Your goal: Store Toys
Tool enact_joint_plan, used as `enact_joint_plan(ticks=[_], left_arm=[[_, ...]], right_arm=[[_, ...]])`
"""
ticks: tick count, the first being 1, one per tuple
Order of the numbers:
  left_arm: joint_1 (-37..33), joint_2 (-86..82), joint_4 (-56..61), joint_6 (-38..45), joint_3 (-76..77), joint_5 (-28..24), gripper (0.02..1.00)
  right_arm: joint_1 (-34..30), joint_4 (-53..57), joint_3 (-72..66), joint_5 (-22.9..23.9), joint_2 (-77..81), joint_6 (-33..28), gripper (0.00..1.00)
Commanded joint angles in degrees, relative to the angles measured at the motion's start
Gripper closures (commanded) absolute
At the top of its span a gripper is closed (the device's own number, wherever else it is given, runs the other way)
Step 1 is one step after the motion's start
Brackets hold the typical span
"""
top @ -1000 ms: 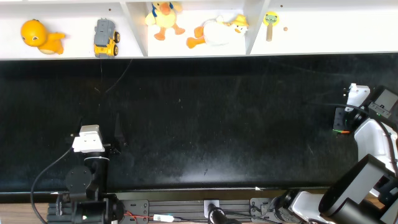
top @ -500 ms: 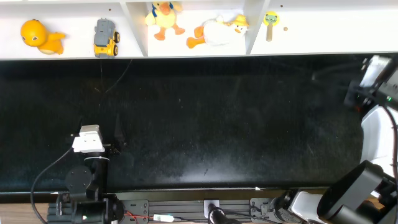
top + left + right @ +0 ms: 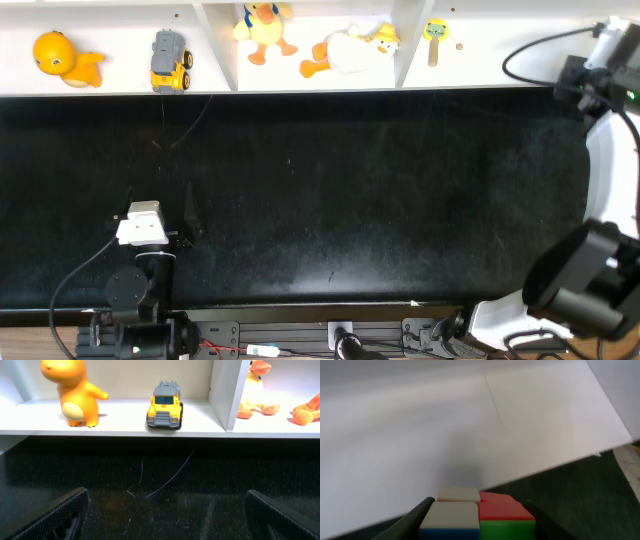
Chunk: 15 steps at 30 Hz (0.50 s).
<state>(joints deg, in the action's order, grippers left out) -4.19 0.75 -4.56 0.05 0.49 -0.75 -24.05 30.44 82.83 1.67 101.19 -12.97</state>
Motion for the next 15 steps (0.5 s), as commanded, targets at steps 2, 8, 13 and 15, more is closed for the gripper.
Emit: enact_joint_plan(ticks=[2,8,13,15], left_arm=[[0.2,-0.59,-0.26,-0.76,-0.02,0.44,0.02],[0.2,-0.59,-0.26,-0.76,-0.02,0.44,0.02],[0.2,-0.59,-0.26,-0.76,-0.02,0.44,0.02],[0.2,-0.59,-0.28,-0.76,-0.02,0.44,0.02]], right_arm=[[1.57,-0.28,6.69,-0.37,3.56,1.68,0.527],[3.19,-1.01,9.64,-0.61,7.56,2.54,0.524],[3.91,-3.8,9.92,-0.63,9.33,3.74,0.439],[3.89,-5.27,9.92,-0.66,9.77,4.24,0.097]])
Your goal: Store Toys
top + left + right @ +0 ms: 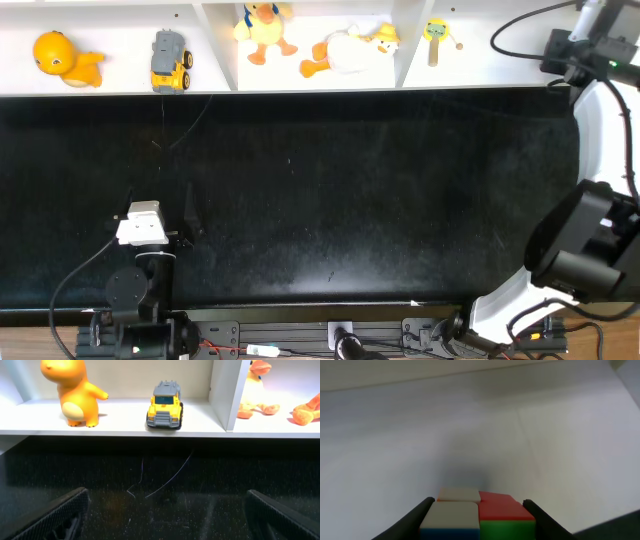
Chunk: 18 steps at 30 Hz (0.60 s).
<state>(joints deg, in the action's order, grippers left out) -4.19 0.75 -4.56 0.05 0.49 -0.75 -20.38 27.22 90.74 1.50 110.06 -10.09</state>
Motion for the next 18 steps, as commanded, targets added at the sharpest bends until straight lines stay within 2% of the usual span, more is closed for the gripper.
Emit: enact_joint_plan(ticks=[1,9,18], left_arm=[[0.2,-0.59,-0.28,-0.76,-0.02,0.44,0.02],[0.2,-0.59,-0.28,-0.76,-0.02,0.44,0.02],[0.2,-0.59,-0.28,-0.76,-0.02,0.44,0.023]], right_arm=[[0.22,-2.54,2.01,-0.46,1.07,1.36,0.003],[0.22,1.49,-0.13,0.02,-1.18,1.33,0.007],[0.24,-6.14,-26.58,-0.09,-18.6,1.07,0.007]])
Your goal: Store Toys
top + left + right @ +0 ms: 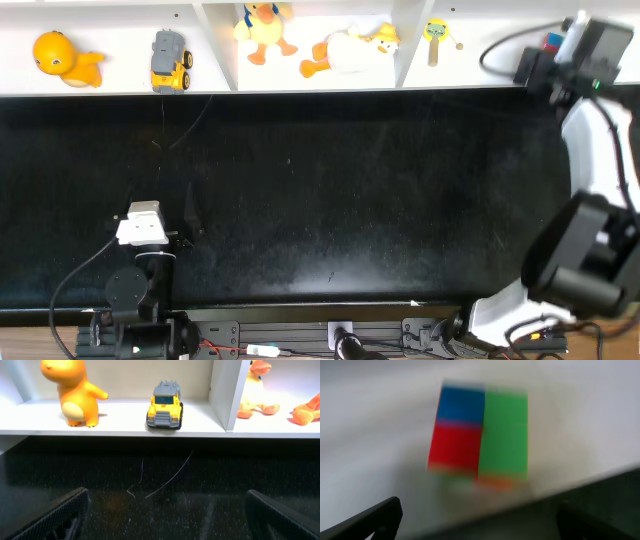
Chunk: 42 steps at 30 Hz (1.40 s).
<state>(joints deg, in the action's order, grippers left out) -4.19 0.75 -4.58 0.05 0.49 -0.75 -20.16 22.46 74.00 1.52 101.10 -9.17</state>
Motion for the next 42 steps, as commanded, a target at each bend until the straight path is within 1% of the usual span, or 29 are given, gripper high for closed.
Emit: enact_joint_plan(ticks=[1,4,7,12,14,15,17,18,20,23,24,25,27,31,33,35,42], left_arm=[[0.2,-0.59,-0.26,-0.76,-0.02,0.44,0.02],[0.2,-0.59,-0.24,-0.76,-0.02,0.44,0.02],[0.2,-0.59,-0.26,-0.76,-0.02,0.44,0.02],[0.2,-0.59,-0.24,-0.76,-0.02,0.44,0.02],[0.2,-0.59,-0.24,-0.76,-0.02,0.44,0.02],[0.2,-0.59,-0.26,-0.76,-0.02,0.44,0.02],[0.2,-0.59,-0.24,-0.76,-0.02,0.44,0.02],[0.2,-0.59,-0.24,-0.76,-0.02,0.44,0.02],[0.2,-0.59,-0.26,-0.76,-0.02,0.44,0.02],[0.2,-0.59,-0.24,-0.76,-0.02,0.44,0.02],[0.2,-0.59,-0.24,-0.76,-0.02,0.44,0.02],[0.2,-0.59,-0.24,-0.76,-0.02,0.44,0.02],[0.2,-0.59,-0.24,-0.76,-0.02,0.44,0.02],[0.2,-0.59,-0.26,-0.76,-0.02,0.44,0.02],[0.2,-0.59,-0.24,-0.76,-0.02,0.44,0.02],[0.2,-0.59,-0.24,-0.76,-0.02,0.44,0.02],[0.2,-0.59,-0.24,-0.76,-0.02,0.44,0.02]], right_arm=[[0.09,-1.6,-13.4,-0.22,-12.24,-0.02,0.005],[1.57,-1.57,-22.99,-0.22,-20.59,-1.7,0.005],[6.43,-1.73,-30.84,-0.04,-29.51,-1.51,0.007],[21.31,-4.46,-45.27,0.48,-45.59,-0.37,0.007],[25.64,-9.73,-52.28,3.41,-51.19,1.33,0.005],[26.77,-12.55,-55.3,4.63,-53.62,1.7,0.007],[27.3,-17.55,-60.61,4.94,-58.86,2.08,0.005],[27.23,-19.43,-62.82,4.92,-61.9,3.26,0.005],[27.21,-22.45,-66.93,3.63,-68.91,5.22,0.005],[27.21,-22.18,-71.36,-0.96,-79.89,5.38,0.005],[27.21,-22.01,-72.65,-1.44,-83.1,5.4,0.005],[27.21,-21.64,-73.75,-1.49,-86.01,5.38,0.005],[27.06,-17.44,-73.72,-0.52,-90.55,5.62,0.005],[24.15,-18.05,-73.75,-0.24,-97.48,5.57,0.007],[22.71,-18.16,-73.75,-0.72,-101.29,7.39,0.005],[22.21,-17.79,-73.77,-2.43,-100.96,8.04,0.007],[21.7,-18.1,-73.75,-1.92,-100.91,8.13,0.005]])
